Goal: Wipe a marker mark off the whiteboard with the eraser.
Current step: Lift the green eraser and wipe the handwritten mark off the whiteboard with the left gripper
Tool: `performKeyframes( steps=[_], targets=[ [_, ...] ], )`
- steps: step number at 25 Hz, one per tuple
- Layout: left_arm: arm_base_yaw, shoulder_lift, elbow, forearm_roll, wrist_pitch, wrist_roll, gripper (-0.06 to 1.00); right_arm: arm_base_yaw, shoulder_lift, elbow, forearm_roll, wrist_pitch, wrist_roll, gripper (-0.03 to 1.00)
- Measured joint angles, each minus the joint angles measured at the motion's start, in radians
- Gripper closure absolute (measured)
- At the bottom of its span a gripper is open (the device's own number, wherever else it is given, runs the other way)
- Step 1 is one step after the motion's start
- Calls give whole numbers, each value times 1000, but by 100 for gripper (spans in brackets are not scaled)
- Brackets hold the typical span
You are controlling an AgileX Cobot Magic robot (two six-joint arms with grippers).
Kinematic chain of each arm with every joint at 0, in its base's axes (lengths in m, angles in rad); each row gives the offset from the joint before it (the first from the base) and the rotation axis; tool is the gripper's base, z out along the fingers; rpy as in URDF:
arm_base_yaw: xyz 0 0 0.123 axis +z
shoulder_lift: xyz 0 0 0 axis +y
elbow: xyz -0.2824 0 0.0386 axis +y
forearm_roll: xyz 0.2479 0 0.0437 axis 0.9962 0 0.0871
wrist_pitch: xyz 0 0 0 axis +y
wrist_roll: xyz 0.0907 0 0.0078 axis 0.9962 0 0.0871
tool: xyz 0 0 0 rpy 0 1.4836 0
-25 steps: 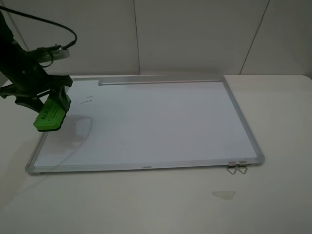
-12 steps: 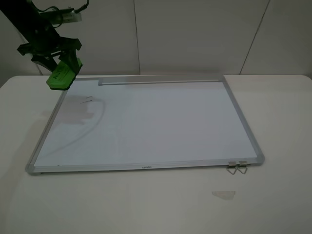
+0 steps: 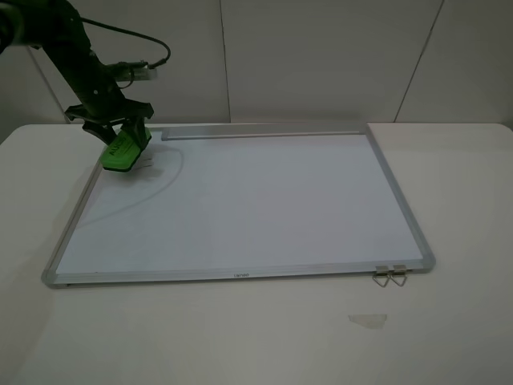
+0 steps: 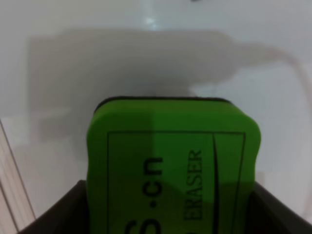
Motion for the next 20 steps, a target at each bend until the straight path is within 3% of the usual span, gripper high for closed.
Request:
performKeyframes(
  steps=[20],
  targets=[
    [-23, 74, -9, 22, -27, 1, 35, 0, 0, 0, 0, 0, 0, 15]
  ],
)
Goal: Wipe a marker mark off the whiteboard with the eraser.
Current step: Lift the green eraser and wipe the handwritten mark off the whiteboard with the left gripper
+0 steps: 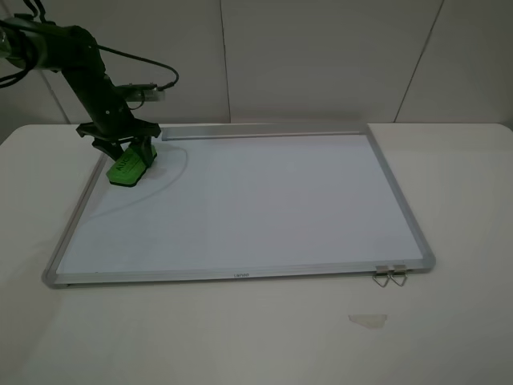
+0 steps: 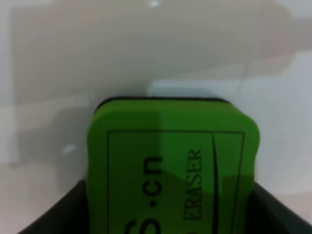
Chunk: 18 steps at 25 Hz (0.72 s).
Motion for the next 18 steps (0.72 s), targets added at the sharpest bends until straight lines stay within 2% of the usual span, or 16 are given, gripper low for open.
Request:
performKeyframes(
  steps=[11, 18],
  targets=[
    [-189, 14, -8, 8, -16, -20, 35, 0, 0, 0, 0, 0, 0, 15],
    [-209, 25, -18, 16, -22, -85, 35, 0, 0, 0, 0, 0, 0, 15]
  ],
)
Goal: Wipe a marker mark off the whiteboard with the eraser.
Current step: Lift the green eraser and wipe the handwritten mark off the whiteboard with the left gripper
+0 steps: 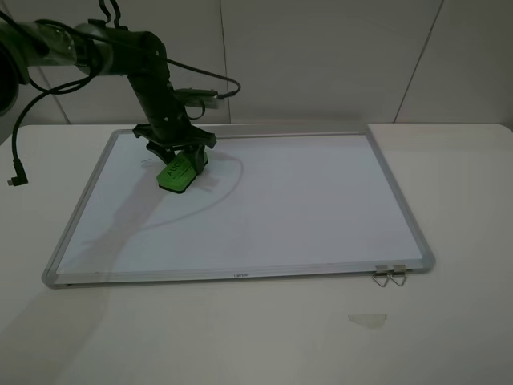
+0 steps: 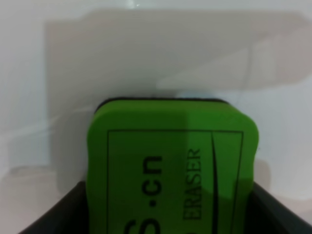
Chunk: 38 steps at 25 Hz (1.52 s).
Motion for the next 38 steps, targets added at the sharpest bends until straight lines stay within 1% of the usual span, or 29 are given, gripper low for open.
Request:
performKeyframes(
  steps=[5, 16, 20, 25, 29, 38],
  targets=[
    [43, 2, -2, 42, 7, -68, 35, 0, 0, 0, 0, 0, 0, 15],
    [235, 3, -2, 49, 27, -85, 35, 0, 0, 0, 0, 0, 0, 15],
    [266, 3, -2, 51, 31, -91, 35, 0, 0, 0, 0, 0, 0, 15],
    [250, 3, -2, 78, 30, -104, 35, 0, 0, 0, 0, 0, 0, 15],
    [210, 3, -2, 123, 25, -109, 35, 0, 0, 0, 0, 0, 0, 15],
    [42, 3, -2, 123, 17, -109, 35, 0, 0, 0, 0, 0, 0, 15]
  ],
)
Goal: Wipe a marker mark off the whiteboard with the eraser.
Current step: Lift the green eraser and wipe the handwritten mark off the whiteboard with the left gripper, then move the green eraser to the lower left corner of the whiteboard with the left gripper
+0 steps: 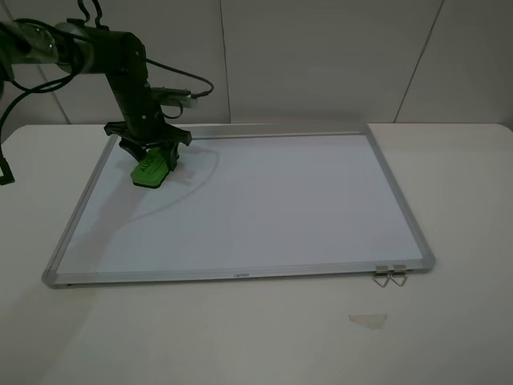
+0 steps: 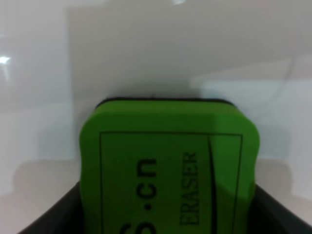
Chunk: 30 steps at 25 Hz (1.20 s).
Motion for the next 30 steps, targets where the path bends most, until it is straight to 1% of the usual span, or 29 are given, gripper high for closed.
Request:
performKeyframes(
  steps=[5, 11, 15, 18, 21, 25, 27, 30],
  targets=[
    [-67, 1, 0, 0, -18, 0, 35, 0, 0, 0, 0, 0, 0, 15],
    [-68, -3, 0, -19, -15, 3, 35, 0, 0, 0, 0, 0, 0, 15],
    [-47, -24, 9, -45, 41, -10, 35, 0, 0, 0, 0, 0, 0, 15],
    [-27, -52, 19, -47, 140, -31, 35, 0, 0, 0, 0, 0, 0, 15],
    [-7, -108, 23, -24, 214, -82, 35, 0, 0, 0, 0, 0, 0, 15],
    [18, -210, 33, 12, 222, -141, 35, 0, 0, 0, 0, 0, 0, 15],
    [24, -278, 71, 34, 222, -171, 35, 0, 0, 0, 0, 0, 0, 15],
    [26, -383, 169, 77, 222, -219, 35, 0, 0, 0, 0, 0, 0, 15]
  ],
)
